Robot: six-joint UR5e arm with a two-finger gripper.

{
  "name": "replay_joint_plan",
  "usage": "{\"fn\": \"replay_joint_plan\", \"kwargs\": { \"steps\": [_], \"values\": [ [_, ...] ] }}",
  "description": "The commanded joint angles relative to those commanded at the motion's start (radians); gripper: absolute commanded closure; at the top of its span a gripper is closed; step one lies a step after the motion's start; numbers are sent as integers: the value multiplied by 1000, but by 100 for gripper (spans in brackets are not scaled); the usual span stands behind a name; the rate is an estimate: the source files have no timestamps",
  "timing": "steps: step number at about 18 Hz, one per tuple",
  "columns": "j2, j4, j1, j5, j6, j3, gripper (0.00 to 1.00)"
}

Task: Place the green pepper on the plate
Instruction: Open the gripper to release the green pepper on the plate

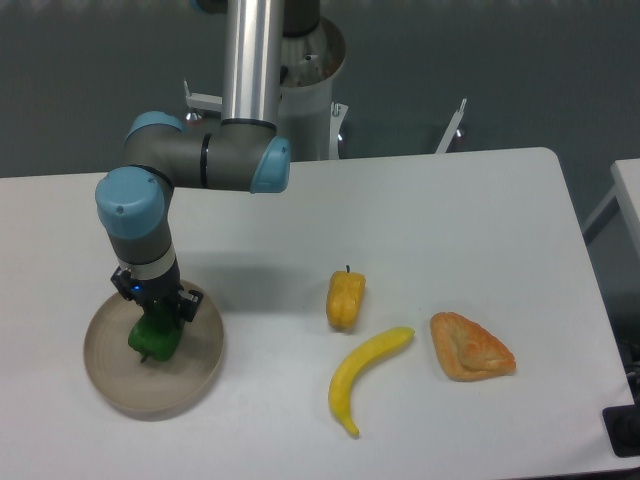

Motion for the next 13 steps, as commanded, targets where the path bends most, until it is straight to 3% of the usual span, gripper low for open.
{"fn": "replay_joint_plan", "kwargs": {
  "steps": [6,8,10,11,13],
  "values": [
    [-3,0,0,-5,-2,0,62],
    [-3,0,0,-3,0,0,50],
    [-2,0,0,1,2,0,24],
    [0,0,0,3,2,0,16],
    [5,0,2,3,0,0,5]
  ]
}}
